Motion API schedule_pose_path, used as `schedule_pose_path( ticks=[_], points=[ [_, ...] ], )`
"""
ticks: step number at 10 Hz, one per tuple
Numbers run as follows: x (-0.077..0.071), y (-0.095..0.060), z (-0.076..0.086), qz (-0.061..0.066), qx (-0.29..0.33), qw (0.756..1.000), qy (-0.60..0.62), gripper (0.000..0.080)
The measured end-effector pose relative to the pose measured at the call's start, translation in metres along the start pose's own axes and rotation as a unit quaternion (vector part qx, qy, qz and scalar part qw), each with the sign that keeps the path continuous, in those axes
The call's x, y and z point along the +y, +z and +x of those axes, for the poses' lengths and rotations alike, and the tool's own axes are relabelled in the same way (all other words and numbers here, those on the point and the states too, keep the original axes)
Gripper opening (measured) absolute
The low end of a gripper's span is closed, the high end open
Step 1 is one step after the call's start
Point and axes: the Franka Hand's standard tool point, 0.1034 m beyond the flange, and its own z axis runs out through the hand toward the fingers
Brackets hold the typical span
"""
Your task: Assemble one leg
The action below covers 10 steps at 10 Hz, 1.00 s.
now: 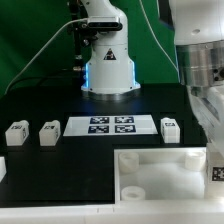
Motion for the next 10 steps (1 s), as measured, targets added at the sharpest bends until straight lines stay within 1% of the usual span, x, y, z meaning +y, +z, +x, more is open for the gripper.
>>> schedule_pose_path(
  ticks=[1,2,3,4,5,10],
  points=[
    [0.002,-0.005,0.002,0.003,-0.002,0.998,-0.071,0.0642],
    [0.005,-0.018,0.004,0.006,-0.002,0.991,-0.133,0.0648],
    [0.006,-0.027,0.003,0.009,-0.001,0.979,-0.206,0.0649],
    [0.007,-0.027,0.002,0.011,0.000,0.966,-0.257,0.0649],
    [0.007,-0.025,0.002,0.010,-0.001,0.971,-0.239,0.0649],
    [0.008,-0.024,0.002,0.009,-0.002,0.971,-0.239,0.0649]
  ],
)
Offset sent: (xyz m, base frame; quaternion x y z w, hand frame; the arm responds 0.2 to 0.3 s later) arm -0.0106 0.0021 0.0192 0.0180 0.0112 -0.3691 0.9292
